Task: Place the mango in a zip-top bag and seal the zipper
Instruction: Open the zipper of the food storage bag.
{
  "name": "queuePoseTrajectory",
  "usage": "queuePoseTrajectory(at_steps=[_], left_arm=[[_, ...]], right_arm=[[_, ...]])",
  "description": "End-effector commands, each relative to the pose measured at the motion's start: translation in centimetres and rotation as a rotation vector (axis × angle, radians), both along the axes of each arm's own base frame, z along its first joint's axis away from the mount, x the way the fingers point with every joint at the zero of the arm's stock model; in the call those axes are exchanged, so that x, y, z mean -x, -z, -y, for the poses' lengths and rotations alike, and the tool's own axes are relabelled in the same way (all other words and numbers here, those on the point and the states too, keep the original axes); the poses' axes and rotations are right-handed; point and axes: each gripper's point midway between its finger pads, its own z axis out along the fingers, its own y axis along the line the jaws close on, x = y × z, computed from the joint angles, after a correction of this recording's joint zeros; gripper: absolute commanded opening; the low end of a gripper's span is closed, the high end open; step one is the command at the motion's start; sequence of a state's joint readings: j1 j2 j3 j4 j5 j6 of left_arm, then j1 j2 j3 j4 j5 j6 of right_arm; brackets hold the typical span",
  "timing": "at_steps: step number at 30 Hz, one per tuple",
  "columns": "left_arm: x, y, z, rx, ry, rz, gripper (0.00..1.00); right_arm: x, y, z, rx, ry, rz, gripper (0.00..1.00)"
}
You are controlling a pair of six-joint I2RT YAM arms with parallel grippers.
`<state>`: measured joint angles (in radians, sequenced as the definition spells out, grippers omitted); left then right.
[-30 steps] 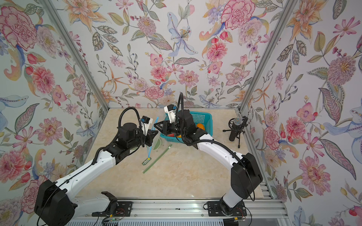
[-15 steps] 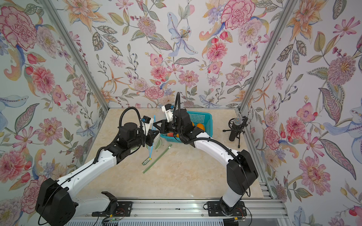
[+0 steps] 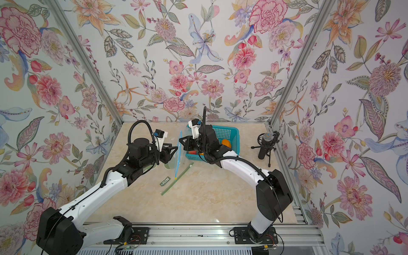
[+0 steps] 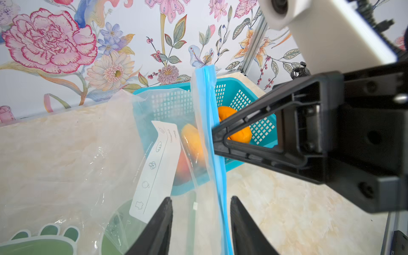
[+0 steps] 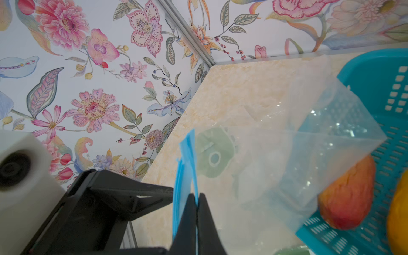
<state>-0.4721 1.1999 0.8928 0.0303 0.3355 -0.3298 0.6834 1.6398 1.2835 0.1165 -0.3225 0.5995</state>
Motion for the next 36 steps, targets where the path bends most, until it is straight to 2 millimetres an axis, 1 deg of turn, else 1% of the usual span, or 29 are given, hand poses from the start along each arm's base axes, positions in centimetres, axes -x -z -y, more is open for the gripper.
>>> queuePoseTrajectory(at_steps=[1,3,4,5,10,13,16,20,23,24,26,27,29,30,31,35,36], left_arm=[[-0.1,0.7,-0.9,-0.008,-0.035,-0.009,0.44],[-0.1,1.1,-0.7,0.002,-0.028,-0.016,0.45],[-0.1,1.2,-0.4,0.012,-0.018,-0.019,0.48],[-0.1,1.2,-0.1,0.021,-0.004,-0.020,0.54],[0.6,0.8,1.3,0.051,0.060,-0.009,0.66],[0.5,1.2,1.4,0.040,0.045,-0.011,0.72],[0.3,1.7,2.0,0.045,0.056,-0.024,0.79],[0.1,2.4,2.9,0.043,0.076,-0.036,0.83],[0.0,2.9,3.2,0.032,0.074,-0.045,0.82],[-0.1,3.2,3.1,0.025,0.060,-0.051,0.79],[-0.3,3.6,2.7,0.015,0.037,-0.059,0.69],[-0.4,3.8,2.6,0.011,0.029,-0.061,0.62],[-0.4,3.8,2.4,0.010,0.017,-0.058,0.51],[-0.5,3.8,2.1,0.007,0.006,-0.056,0.43],[-0.6,3.8,2.0,0.004,0.000,-0.055,0.37],[-1.0,4.4,1.8,-0.006,-0.016,-0.070,0.23],[-1.2,4.6,1.8,-0.011,-0.024,-0.075,0.17]], right_arm=[[-0.6,-0.9,1.8,-0.013,0.075,0.001,0.00],[-0.5,-0.5,1.8,-0.008,0.075,-0.006,0.00],[-0.5,-0.4,1.9,-0.008,0.076,-0.012,0.00],[-0.4,-0.3,1.8,-0.008,0.076,-0.015,0.00],[-0.5,-0.2,1.8,-0.008,0.079,-0.017,0.00],[-0.4,-0.2,1.7,-0.010,0.076,-0.022,0.00],[-0.3,-0.2,1.4,-0.011,0.070,-0.022,0.00],[-0.2,-0.1,1.5,-0.006,0.071,-0.027,0.00],[-0.2,0.1,1.5,-0.003,0.071,-0.030,0.00],[-0.1,0.1,1.5,-0.003,0.070,-0.030,0.00],[-0.1,0.2,1.5,-0.002,0.072,-0.032,0.00],[-0.1,0.3,1.5,0.001,0.072,-0.034,0.00],[-0.1,0.3,1.6,0.001,0.073,-0.035,0.00],[-0.1,0.2,1.7,0.000,0.076,-0.032,0.00],[-0.1,0.3,1.7,0.004,0.079,-0.033,0.00],[0.0,0.3,1.8,0.007,0.079,-0.035,0.00],[0.0,0.2,1.9,0.006,0.080,-0.034,0.00]])
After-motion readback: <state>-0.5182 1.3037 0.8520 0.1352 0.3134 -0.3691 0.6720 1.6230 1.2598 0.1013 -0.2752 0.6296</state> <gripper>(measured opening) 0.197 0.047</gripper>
